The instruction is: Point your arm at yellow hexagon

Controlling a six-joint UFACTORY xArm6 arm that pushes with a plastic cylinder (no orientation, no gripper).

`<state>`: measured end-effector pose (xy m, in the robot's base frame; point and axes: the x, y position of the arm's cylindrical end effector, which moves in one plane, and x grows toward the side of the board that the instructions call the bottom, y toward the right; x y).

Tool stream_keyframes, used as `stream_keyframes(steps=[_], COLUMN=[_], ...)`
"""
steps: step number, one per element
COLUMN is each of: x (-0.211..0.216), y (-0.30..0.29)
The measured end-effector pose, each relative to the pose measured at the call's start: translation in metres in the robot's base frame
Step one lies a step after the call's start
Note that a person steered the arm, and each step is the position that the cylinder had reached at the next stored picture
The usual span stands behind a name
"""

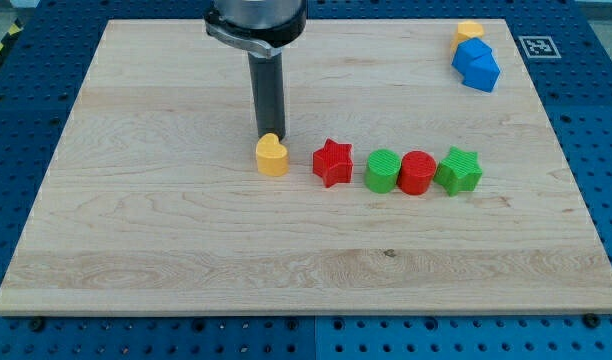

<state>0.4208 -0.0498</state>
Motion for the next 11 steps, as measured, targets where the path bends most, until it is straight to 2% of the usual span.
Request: stream_keyframes(steps=[2,3,5,6,8,10,11], x=[0.006,-0.026,-0.165,-0.212,-0.229,-0.228,-0.217], y=[-0.023,-0.031,0.024,0.051,0.117,0.238,0.271])
